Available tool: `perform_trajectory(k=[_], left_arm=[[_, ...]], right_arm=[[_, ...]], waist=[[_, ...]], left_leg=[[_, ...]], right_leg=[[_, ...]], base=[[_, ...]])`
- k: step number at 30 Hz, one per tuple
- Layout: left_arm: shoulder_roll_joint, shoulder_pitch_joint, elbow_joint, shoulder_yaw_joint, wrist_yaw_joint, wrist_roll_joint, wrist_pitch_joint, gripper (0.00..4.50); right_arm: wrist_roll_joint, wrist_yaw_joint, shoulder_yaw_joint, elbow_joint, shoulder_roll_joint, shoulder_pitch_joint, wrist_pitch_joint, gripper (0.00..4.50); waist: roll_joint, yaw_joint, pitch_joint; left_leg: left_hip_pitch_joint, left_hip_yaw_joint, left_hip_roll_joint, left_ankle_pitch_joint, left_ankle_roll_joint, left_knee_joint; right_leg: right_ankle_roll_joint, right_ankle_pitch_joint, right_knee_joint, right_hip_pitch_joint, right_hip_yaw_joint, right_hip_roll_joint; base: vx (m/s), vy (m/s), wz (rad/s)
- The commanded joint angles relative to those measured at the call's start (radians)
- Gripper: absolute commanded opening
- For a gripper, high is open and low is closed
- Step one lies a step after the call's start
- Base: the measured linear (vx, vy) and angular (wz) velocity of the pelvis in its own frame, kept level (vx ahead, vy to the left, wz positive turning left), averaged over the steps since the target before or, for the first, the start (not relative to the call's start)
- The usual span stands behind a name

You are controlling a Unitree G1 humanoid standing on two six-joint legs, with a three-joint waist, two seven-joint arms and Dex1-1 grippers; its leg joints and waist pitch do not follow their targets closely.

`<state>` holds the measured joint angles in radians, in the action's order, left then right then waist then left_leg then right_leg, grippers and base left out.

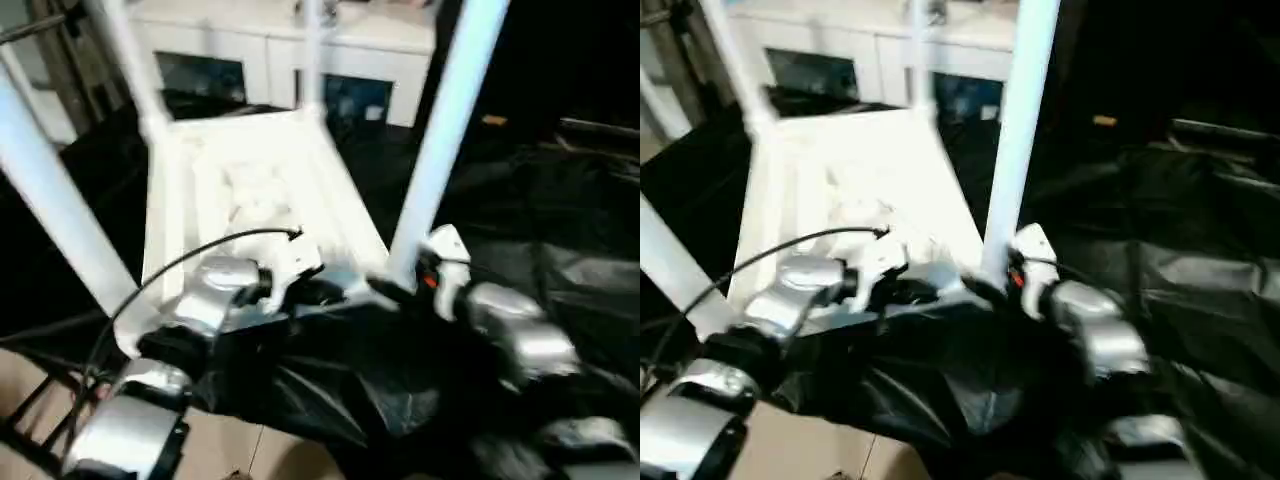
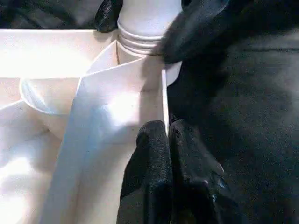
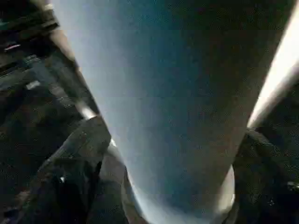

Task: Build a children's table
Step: Rotate leg to tighten

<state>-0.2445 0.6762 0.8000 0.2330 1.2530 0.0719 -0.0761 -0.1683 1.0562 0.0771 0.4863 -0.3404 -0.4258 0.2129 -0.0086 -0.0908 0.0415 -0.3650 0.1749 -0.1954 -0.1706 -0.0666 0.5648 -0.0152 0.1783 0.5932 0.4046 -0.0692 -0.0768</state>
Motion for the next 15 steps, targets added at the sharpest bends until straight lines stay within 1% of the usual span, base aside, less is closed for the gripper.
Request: perform_trajectory(k=[1,2,3,4,5,6,7,8,9,10,11,12,13,14,15], left_arm=[[0.018,0.016,-0.006,0.035,0.033,-0.003,-0.028,0.00],[0.012,0.018,0.002,0.035,0.052,-0.006,-0.036,0.00],[0.008,0.020,0.007,0.033,0.067,-0.009,-0.042,0.00],[0.006,0.023,0.013,0.031,0.074,-0.011,-0.044,0.00],[0.002,0.028,0.019,0.027,0.081,-0.014,-0.046,0.00],[-0.001,0.033,0.026,0.024,0.087,-0.017,-0.048,0.00],[-0.003,0.036,0.030,0.024,0.093,-0.020,-0.051,0.00],[-0.006,0.038,0.033,0.024,0.099,-0.022,-0.054,0.00],[-0.007,0.040,0.036,0.024,0.102,-0.023,-0.055,0.00],[-0.008,0.042,0.040,0.025,0.105,-0.023,-0.058,0.00],[-0.009,0.043,0.043,0.025,0.106,-0.022,-0.060,0.00],[-0.009,0.045,0.047,0.025,0.108,-0.020,-0.064,0.00],[-0.009,0.045,0.049,0.025,0.108,-0.019,-0.065,0.00],[-0.008,0.046,0.051,0.022,0.108,-0.017,-0.067,0.00],[-0.009,0.044,0.051,0.021,0.108,-0.016,-0.068,0.00]], right_arm=[[-0.035,0.107,0.067,-0.037,0.012,0.010,0.007,3.80],[-0.037,0.126,0.072,-0.038,0.002,0.010,0.014,3.80],[-0.038,0.145,0.075,-0.040,-0.005,0.011,0.020,3.80],[-0.037,0.163,0.079,-0.043,-0.013,0.011,0.026,3.80],[-0.037,0.181,0.086,-0.045,-0.020,0.011,0.036,3.67],[-0.036,0.193,0.091,-0.047,-0.025,0.010,0.042,3.58],[-0.037,0.202,0.095,-0.049,-0.030,0.010,0.047,3.58],[-0.037,0.209,0.098,-0.052,-0.032,0.011,0.049,3.49],[-0.037,0.212,0.101,-0.054,-0.034,0.012,0.050,3.28],[-0.037,0.216,0.104,-0.056,-0.035,0.012,0.051,3.28],[-0.036,0.217,0.106,-0.057,-0.035,0.012,0.053,3.15],[-0.036,0.220,0.108,-0.057,-0.035,0.012,0.054,3.15],[-0.036,0.221,0.109,-0.056,-0.034,0.011,0.055,3.08],[-0.038,0.220,0.110,-0.058,-0.030,0.012,0.058,2.93],[-0.041,0.219,0.110,-0.060,-0.028,0.013,0.063,2.84]], waist=[[-0.001,-0.002,-0.061],[-0.002,-0.004,-0.060],[-0.002,-0.004,-0.059],[-0.003,-0.006,-0.056],[-0.003,-0.007,-0.056],[-0.005,-0.006,-0.054],[-0.005,-0.008,-0.054],[-0.005,-0.008,-0.055],[-0.006,-0.010,-0.055],[-0.006,-0.010,-0.055],[-0.007,-0.011,-0.058],[-0.008,-0.012,-0.058],[-0.007,-0.013,-0.059],[-0.009,-0.013,-0.060],[-0.008,-0.014,-0.060]], left_leg=[[0.007,0.001,-0.039,-0.156,0.112,-0.048],[0.009,0.001,-0.041,-0.177,0.102,-0.050],[0.010,0.001,-0.041,-0.185,0.095,-0.050],[0.011,0.001,-0.042,-0.205,0.083,-0.052],[0.013,0.000,-0.042,-0.220,0.070,-0.054],[0.013,0.001,-0.042,-0.228,0.066,-0.055],[0.013,0.000,-0.041,-0.235,0.058,-0.056],[0.012,-0.001,-0.041,-0.235,0.052,-0.056],[0.011,-0.001,-0.041,-0.228,0.051,-0.055],[0.011,-0.001,-0.041,-0.228,0.051,-0.055],[0.010,-0.001,-0.041,-0.207,0.055,-0.054],[0.009,-0.001,-0.040,-0.200,0.057,-0.053],[0.010,-0.001,-0.041,-0.188,0.060,-0.052],[0.008,0.000,-0.041,-0.178,0.063,-0.051],[0.008,0.000,-0.040,-0.170,0.068,-0.050]], right_leg=[[-0.269,0.033,-0.053,-0.059,0.042,-0.063],[-0.264,0.078,-0.057,-0.058,0.042,-0.066],[-0.261,0.097,-0.058,-0.058,0.042,-0.066],[-0.252,0.141,-0.063,-0.056,0.042,-0.066],[-0.244,0.175,-0.066,-0.055,0.043,-0.068],[-0.240,0.191,-0.067,-0.054,0.043,-0.067],[-0.231,0.218,-0.070,-0.054,0.043,-0.068],[-0.225,0.229,-0.070,-0.055,0.044,-0.069],[-0.222,0.224,-0.069,-0.055,0.045,-0.069],[-0.222,0.224,-0.069,-0.055,0.045,-0.069],[-0.221,0.198,-0.066,-0.056,0.044,-0.069],[-0.223,0.187,-0.065,-0.056,0.044,-0.068],[-0.228,0.164,-0.061,-0.056,0.044,-0.069],[-0.233,0.144,-0.059,-0.057,0.043,-0.068],[-0.237,0.132,-0.058,-0.058,0.043,-0.068]], base=[[0.000,0.000,0.00],[0.000,0.000,0.00],[0.000,0.000,0.00],[0.000,0.000,0.00],[0.000,0.000,0.00],[0.000,0.000,0.00],[0.000,0.000,0.00],[0.000,0.000,0.00],[0.000,0.000,0.00],[0.000,0.000,0.00],[0.000,0.000,0.00],[0.000,0.000,0.00],[0.000,0.000,0.00],[0.000,0.000,0.00],[0.000,0.000,0.00]])
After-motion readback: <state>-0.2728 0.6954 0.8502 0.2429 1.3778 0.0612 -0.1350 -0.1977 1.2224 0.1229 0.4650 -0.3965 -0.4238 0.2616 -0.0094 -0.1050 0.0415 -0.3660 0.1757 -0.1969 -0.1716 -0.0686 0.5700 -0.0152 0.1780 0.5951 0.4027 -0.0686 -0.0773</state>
